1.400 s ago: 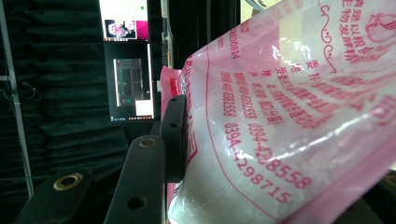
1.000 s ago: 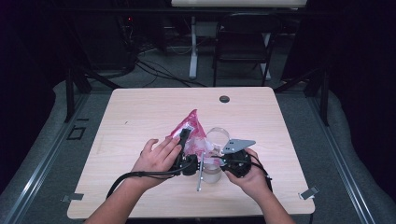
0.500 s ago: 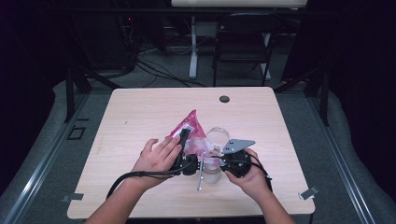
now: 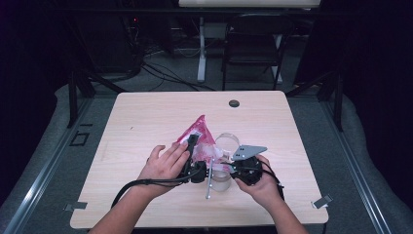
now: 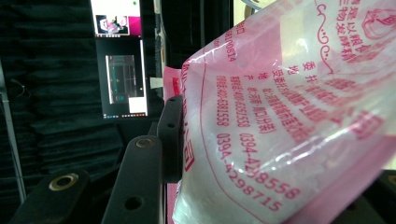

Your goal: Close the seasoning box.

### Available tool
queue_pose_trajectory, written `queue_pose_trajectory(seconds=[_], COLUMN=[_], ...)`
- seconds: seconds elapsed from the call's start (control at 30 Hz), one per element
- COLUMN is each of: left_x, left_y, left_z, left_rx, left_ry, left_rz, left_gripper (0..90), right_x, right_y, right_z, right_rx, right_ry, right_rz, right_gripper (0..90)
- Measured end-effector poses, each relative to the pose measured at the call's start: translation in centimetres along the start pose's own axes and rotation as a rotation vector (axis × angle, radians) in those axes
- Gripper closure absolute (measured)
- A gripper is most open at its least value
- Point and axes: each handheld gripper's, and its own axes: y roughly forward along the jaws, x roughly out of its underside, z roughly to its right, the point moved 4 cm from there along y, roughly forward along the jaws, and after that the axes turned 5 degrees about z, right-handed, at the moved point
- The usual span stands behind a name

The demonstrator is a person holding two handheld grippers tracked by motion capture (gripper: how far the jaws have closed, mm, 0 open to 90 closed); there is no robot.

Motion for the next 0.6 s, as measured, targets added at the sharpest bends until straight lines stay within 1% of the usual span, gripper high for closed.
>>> queue_pose_trajectory(seconds=[0.03, 0.07, 0.13, 0.23, 0.27, 0.33, 0.37, 0.4, 0.6], left_x=[0.02, 0.08, 0.11, 0.23, 0.27, 0.32, 0.37, 0.42, 0.5], left_y=[0.0, 0.01, 0.02, 0.05, 0.0, -0.02, 0.22, 0.08, 0.07], left_z=[0.02, 0.17, 0.12, 0.2, 0.22, 0.18, 0.26, 0.34, 0.31], left_rx=[-0.001, 0.005, -0.003, 0.004, 0.014, 0.01, -0.011, 0.011, 0.009], left_ry=[-0.003, -0.014, -0.006, -0.017, -0.021, -0.019, -0.023, -0.031, -0.029], left_rz=[0.0, -0.001, 0.0, -0.001, -0.012, -0.013, 0.019, -0.004, -0.004], left_gripper=[64.3, 64.2, 63.9, 63.7, 63.8, 63.8, 63.8, 63.7, 63.5], right_x=[-0.02, -0.04, -0.06, -0.14, -0.16, -0.22, -0.26, -0.29, -0.4], right_y=[-0.01, -0.01, -0.06, -0.12, -0.14, -0.23, -0.26, -0.27, -0.32], right_z=[-0.01, -0.02, -0.02, -0.03, -0.03, -0.06, -0.08, -0.11, -0.18], right_rx=[0.0, 0.001, -0.002, 0.002, -0.001, -0.003, -0.003, -0.003, -0.002], right_ry=[0.0, 0.001, 0.001, 0.003, 0.004, 0.006, 0.006, 0.005, 0.007], right_rz=[0.002, 0.004, 0.003, 0.012, 0.014, 0.015, 0.016, 0.018, 0.027], right_gripper=[90.0, 90.0, 90.0, 90.0, 90.0, 90.0, 90.0, 90.0, 90.0])
